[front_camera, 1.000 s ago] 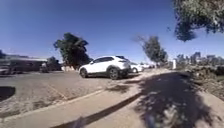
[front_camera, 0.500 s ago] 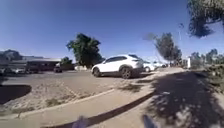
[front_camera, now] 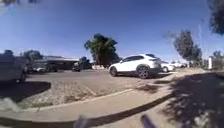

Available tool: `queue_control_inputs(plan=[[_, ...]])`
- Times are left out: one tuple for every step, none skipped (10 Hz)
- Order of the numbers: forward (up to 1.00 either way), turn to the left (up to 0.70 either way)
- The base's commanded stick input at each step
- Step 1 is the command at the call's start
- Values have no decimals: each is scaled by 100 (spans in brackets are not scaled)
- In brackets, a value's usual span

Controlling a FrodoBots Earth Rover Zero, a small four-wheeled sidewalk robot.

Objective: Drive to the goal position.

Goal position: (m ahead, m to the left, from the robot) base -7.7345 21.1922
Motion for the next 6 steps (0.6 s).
queue_control_inputs(plan=[[0,85],[0,85],[0,85],[0,85],[0,85],[0,85]])
